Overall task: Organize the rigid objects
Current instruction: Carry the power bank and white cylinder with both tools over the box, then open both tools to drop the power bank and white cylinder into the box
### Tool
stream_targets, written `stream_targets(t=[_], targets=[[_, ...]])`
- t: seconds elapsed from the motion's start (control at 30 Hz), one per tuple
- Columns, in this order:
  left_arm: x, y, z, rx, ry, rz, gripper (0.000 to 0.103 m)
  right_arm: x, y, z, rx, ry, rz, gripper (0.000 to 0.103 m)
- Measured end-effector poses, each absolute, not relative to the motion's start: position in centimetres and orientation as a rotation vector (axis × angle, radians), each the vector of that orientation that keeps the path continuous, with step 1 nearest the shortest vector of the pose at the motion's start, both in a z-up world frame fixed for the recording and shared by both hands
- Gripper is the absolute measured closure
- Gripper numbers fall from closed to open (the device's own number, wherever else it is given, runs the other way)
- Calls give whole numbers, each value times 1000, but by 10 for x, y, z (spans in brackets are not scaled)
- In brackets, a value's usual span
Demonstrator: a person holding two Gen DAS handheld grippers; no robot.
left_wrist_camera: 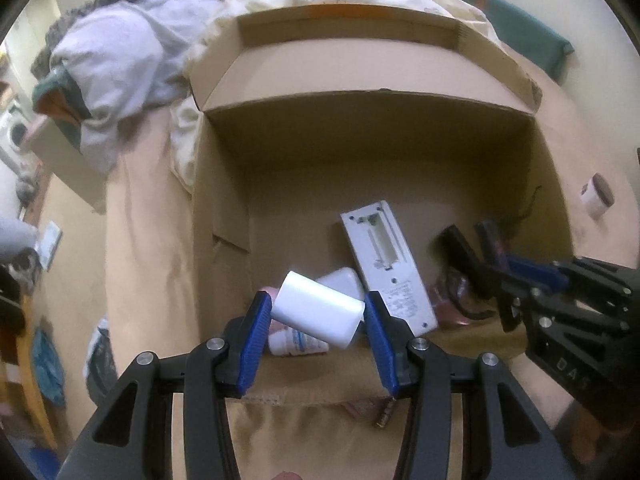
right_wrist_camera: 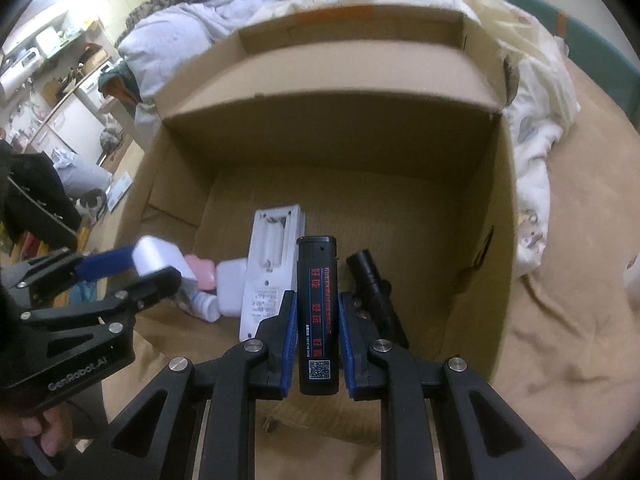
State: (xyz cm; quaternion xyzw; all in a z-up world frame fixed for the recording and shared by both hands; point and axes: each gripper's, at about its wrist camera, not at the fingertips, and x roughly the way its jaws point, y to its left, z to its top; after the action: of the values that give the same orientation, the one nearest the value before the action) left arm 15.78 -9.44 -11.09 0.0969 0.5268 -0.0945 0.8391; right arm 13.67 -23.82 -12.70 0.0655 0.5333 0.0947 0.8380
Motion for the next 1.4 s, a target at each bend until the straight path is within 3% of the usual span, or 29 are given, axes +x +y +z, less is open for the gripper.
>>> stream_targets(t=[0.37,1.33,1.4], targets=[[165,-85,-132,153,1214,-161,59,135,-235,-140,141,1179,202,82],[157,-97,-137,263,1218,-186,59,136,-244,-134,210,1166,192,81],[156,-99,-135,271,1206,-182,51,136,-246,-133,231,1162,191,77]])
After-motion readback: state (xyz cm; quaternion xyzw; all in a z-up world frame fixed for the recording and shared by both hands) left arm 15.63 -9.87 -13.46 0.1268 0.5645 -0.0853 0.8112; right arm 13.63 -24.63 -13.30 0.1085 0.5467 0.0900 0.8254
